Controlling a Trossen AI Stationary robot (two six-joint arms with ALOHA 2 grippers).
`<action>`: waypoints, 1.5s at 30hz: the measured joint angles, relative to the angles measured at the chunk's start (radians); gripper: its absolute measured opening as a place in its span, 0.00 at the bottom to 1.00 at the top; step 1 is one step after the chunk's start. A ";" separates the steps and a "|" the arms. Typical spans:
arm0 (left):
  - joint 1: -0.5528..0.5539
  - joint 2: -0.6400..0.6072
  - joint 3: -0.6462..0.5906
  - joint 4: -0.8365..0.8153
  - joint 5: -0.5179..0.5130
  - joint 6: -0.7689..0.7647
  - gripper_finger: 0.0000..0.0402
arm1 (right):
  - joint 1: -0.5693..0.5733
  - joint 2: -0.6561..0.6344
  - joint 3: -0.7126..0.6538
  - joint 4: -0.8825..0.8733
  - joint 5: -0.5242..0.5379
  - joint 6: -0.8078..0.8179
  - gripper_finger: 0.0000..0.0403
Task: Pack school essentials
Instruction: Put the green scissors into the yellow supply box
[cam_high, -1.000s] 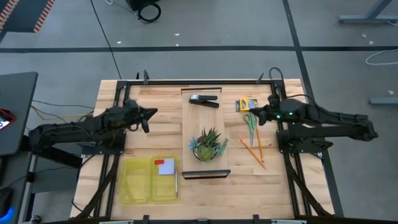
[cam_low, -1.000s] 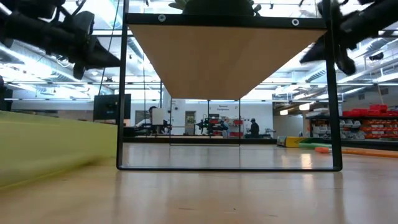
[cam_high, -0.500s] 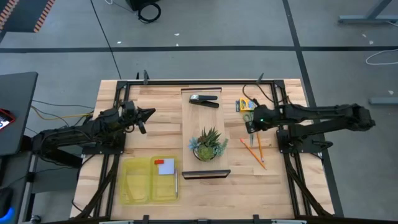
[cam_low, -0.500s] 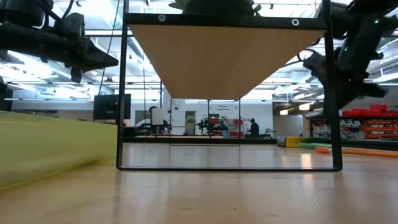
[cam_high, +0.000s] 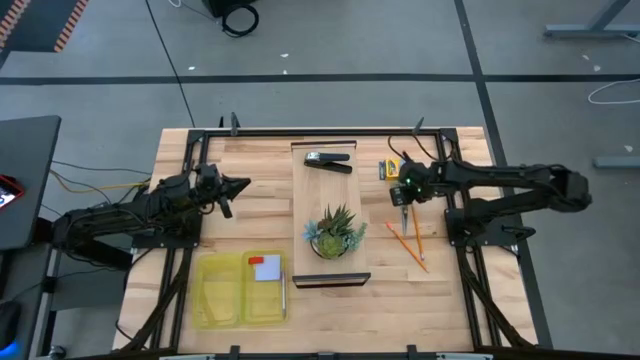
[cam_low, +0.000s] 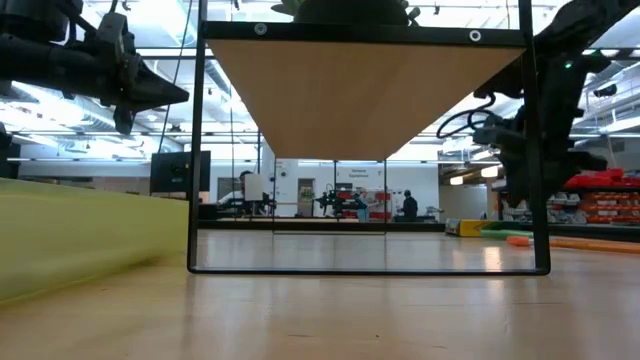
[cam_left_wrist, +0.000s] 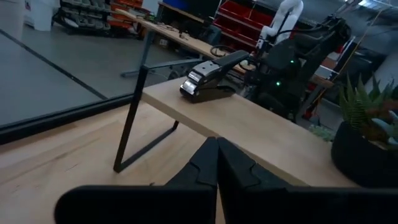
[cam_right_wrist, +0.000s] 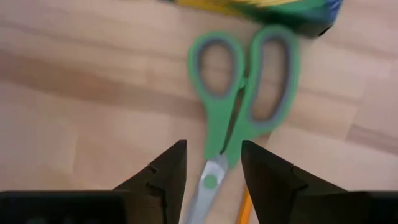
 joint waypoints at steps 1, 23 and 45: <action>0.000 0.000 0.000 0.002 -0.006 -0.004 0.03 | -0.020 0.005 0.000 0.004 -0.001 -0.010 0.39; 0.000 0.001 0.000 0.002 -0.023 -0.078 0.07 | -0.159 0.226 0.049 0.128 0.055 -0.154 0.39; 0.000 0.001 0.000 0.002 -0.023 -0.079 0.07 | -0.165 0.352 0.066 0.158 0.065 -0.175 0.35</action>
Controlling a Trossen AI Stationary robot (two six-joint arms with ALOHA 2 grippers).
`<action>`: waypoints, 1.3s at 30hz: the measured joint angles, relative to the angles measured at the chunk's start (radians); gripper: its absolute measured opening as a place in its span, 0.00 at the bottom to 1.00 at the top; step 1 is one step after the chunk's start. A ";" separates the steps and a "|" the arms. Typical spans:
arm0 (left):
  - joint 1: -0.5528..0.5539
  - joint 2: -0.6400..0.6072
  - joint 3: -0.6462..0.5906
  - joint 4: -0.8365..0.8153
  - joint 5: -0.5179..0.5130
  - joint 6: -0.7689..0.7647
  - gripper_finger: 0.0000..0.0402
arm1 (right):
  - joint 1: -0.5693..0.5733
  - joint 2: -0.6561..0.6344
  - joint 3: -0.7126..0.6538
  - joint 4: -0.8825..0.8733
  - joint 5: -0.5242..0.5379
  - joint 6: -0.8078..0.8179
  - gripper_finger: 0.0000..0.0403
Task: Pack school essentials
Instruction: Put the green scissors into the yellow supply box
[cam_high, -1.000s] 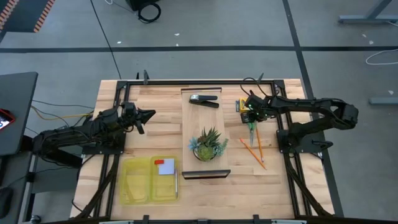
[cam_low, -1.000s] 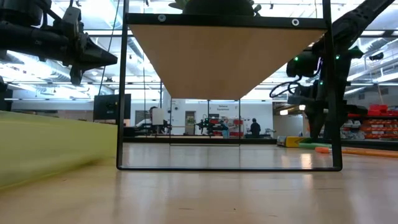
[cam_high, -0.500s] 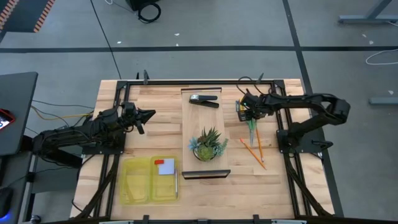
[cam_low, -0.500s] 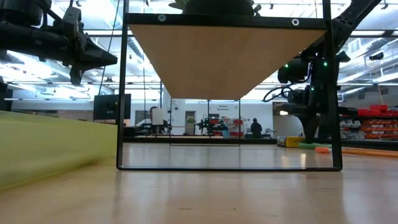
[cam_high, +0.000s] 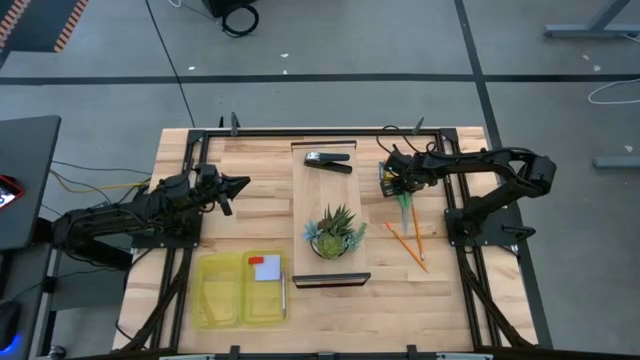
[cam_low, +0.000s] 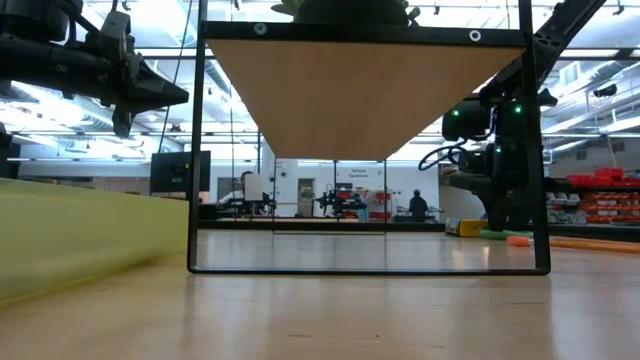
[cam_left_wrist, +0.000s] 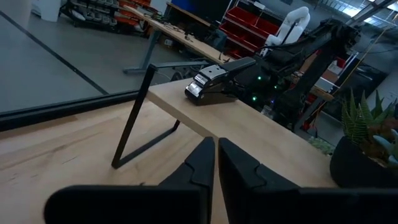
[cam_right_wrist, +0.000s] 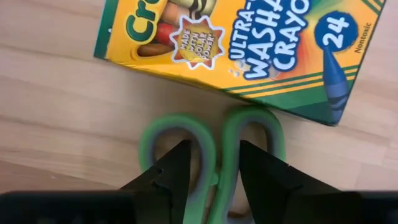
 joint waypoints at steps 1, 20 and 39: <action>0.000 0.000 0.000 0.000 0.000 0.000 0.07 | 0.000 0.002 0.000 0.001 0.001 0.000 0.33; -0.001 0.000 0.001 0.008 0.000 -0.006 0.08 | -0.001 -0.044 -0.008 -0.026 0.022 0.001 0.25; -0.002 0.048 0.001 0.154 0.080 -0.136 0.28 | 0.114 -0.294 0.137 -0.034 0.044 -0.097 0.25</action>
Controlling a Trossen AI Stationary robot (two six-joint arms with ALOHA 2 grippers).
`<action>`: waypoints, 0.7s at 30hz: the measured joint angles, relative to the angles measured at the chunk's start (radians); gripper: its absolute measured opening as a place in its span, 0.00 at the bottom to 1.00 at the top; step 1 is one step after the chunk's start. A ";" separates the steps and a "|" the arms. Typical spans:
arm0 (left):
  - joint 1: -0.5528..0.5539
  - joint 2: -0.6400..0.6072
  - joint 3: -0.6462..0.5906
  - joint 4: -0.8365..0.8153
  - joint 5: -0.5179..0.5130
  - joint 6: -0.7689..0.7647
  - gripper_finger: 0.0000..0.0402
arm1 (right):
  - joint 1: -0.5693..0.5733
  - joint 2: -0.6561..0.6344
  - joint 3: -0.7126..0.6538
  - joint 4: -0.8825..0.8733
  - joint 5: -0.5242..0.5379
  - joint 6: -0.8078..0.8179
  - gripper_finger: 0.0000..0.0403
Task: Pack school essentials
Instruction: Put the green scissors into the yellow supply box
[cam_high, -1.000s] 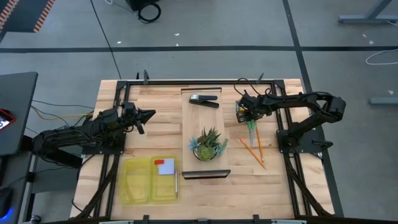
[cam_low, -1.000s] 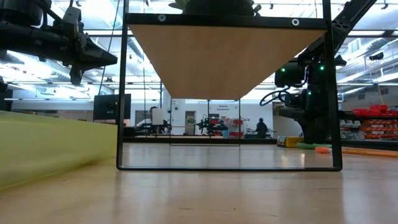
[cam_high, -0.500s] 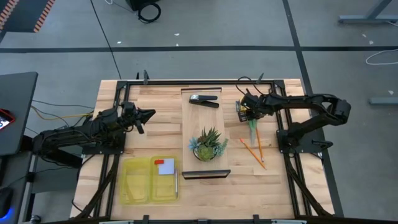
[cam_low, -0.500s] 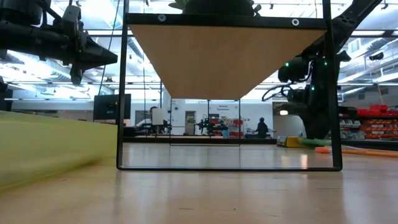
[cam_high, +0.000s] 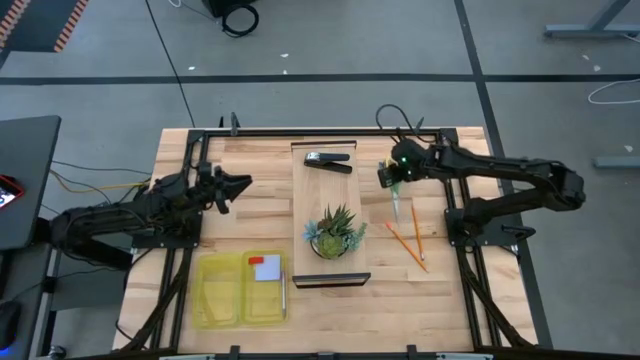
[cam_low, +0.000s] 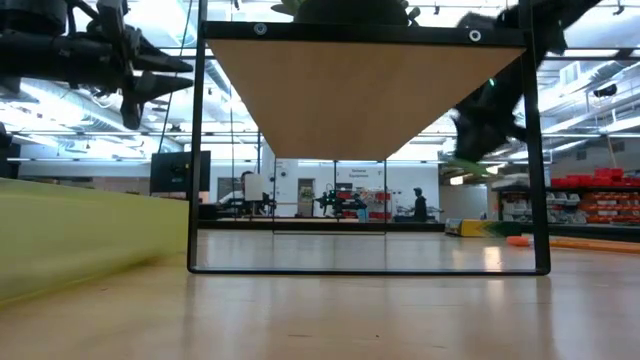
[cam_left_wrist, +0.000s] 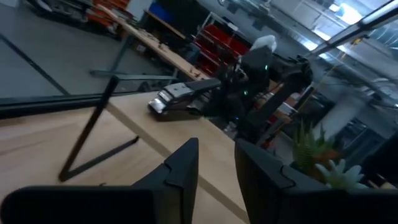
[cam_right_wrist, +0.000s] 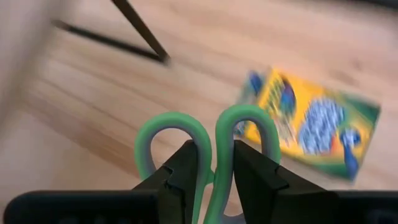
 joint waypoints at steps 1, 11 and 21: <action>0.000 0.010 0.000 0.012 0.004 -0.006 0.28 | 0.004 -0.004 0.023 0.000 0.003 -0.015 0.25; 0.000 0.132 0.000 0.246 0.018 -0.093 0.29 | 0.038 -0.008 0.253 -0.007 0.010 -0.154 0.25; -0.001 0.334 0.146 0.272 0.044 -0.091 0.29 | 0.145 0.055 0.449 0.012 0.045 -0.250 0.25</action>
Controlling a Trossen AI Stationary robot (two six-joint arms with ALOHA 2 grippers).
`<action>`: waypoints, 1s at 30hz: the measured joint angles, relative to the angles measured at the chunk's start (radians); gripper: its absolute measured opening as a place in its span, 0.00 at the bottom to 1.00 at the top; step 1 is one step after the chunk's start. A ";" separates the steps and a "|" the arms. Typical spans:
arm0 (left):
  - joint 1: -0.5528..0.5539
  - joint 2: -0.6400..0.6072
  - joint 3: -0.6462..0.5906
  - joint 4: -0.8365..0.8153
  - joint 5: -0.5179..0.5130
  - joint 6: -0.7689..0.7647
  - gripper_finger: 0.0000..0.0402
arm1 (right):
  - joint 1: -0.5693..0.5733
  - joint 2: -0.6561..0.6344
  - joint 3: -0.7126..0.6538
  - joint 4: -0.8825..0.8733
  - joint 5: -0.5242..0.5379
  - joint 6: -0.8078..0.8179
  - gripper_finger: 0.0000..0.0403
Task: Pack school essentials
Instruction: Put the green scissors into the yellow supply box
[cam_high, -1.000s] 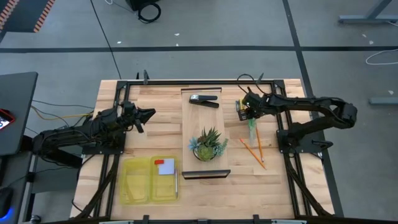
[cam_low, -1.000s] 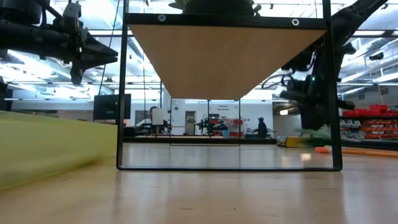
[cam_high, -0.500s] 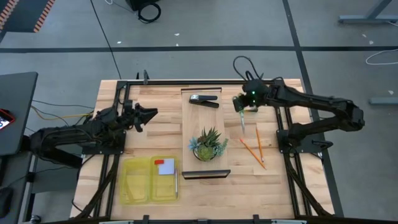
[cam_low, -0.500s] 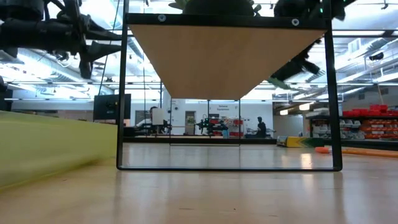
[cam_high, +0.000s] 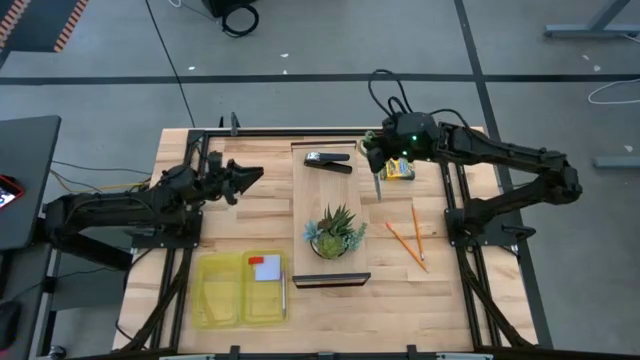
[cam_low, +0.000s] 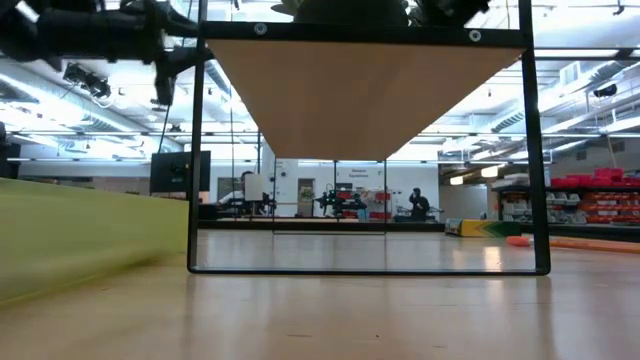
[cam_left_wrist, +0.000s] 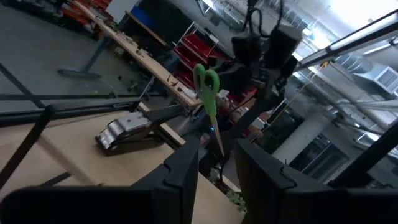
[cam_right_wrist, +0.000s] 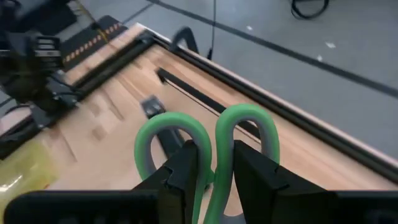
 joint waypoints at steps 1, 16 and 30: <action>0.000 0.026 0.021 -0.001 0.000 0.001 0.29 | 0.010 0.009 0.014 0.011 0.004 -0.008 0.25; 0.001 0.417 0.357 -0.089 0.175 0.091 0.35 | 0.078 0.165 0.257 0.071 -0.004 -0.138 0.25; 0.002 0.663 0.628 -0.090 0.304 0.143 0.53 | 0.083 0.207 0.289 0.337 -0.197 -0.143 0.25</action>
